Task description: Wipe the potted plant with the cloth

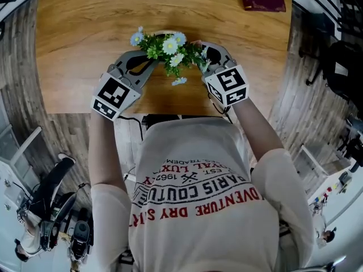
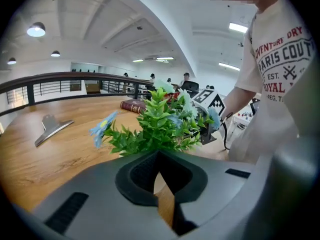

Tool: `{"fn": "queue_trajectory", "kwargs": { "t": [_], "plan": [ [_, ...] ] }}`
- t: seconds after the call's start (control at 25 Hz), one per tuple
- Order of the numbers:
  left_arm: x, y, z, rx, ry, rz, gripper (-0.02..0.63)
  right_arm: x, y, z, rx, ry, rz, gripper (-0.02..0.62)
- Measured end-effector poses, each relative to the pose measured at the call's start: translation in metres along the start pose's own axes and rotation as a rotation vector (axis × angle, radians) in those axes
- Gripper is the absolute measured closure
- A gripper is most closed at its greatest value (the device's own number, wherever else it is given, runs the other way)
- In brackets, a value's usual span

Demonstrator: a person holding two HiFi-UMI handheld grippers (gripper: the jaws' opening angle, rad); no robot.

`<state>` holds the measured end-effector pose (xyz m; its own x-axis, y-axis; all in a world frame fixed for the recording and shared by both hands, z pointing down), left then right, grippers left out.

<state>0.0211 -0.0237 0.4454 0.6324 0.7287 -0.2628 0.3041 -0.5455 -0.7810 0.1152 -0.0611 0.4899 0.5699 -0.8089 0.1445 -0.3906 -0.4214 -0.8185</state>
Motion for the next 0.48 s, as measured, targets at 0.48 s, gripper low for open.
{"fn": "queue_trajectory", "kwargs": {
  "t": [0.48],
  "plan": [
    [0.003, 0.003, -0.001, 0.043, 0.027, 0.038, 0.591, 0.013, 0.014, -0.015, 0.024, 0.220, 0.181, 0.552]
  ]
}}
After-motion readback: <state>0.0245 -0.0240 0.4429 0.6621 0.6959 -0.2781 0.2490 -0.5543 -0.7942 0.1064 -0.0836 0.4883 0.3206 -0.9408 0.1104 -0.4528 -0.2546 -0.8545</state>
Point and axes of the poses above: the fingertips, and each gripper's own axes: z backward along the fingers, x to its right, y out of its top, the point moved 1 cm from there along z, backward along the fingers, and after that the axes turned 6 degrees about z, right-handed, at the moved point
